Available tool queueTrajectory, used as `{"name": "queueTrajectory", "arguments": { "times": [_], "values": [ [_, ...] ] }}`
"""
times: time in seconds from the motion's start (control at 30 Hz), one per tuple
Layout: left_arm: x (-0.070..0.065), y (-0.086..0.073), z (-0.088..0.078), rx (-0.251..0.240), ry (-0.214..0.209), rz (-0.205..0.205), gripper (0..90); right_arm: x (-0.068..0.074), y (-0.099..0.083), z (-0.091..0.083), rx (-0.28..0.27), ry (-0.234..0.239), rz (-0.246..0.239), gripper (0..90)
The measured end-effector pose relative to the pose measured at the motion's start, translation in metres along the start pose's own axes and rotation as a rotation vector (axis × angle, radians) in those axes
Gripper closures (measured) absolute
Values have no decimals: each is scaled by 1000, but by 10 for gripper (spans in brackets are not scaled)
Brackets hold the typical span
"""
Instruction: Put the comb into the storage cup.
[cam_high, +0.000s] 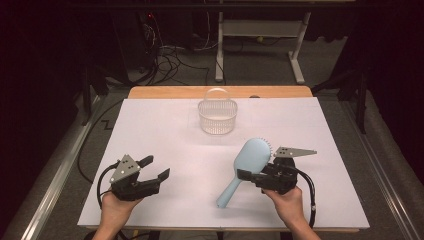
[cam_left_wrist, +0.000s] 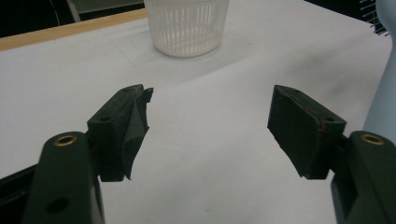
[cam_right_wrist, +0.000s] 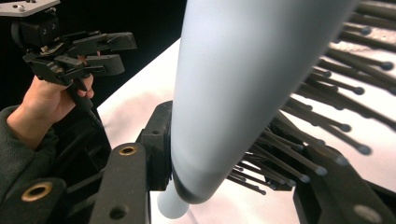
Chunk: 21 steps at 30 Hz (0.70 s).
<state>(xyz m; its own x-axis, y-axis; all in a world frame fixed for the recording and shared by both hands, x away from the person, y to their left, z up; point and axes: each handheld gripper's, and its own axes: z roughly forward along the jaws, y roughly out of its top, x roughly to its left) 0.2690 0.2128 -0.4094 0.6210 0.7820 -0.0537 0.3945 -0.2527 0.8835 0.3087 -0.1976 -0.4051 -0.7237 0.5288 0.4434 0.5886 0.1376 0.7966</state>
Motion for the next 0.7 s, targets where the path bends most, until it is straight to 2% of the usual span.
{"name": "queueTrajectory", "arguments": {
  "times": [0.27, 0.4, 0.7],
  "values": [
    [7, -5, -3, -9, 24, -18, 291, -3, 1, -9, -7, -13, -1, 541],
    [13, -9, -6, -27, 49, -49, 291, -5, 2, -13, -13, -32, 2, 539],
    [26, -25, -10, -26, 107, -77, 295, -6, 5, -21, -6, -60, 6, 539]
  ]
}}
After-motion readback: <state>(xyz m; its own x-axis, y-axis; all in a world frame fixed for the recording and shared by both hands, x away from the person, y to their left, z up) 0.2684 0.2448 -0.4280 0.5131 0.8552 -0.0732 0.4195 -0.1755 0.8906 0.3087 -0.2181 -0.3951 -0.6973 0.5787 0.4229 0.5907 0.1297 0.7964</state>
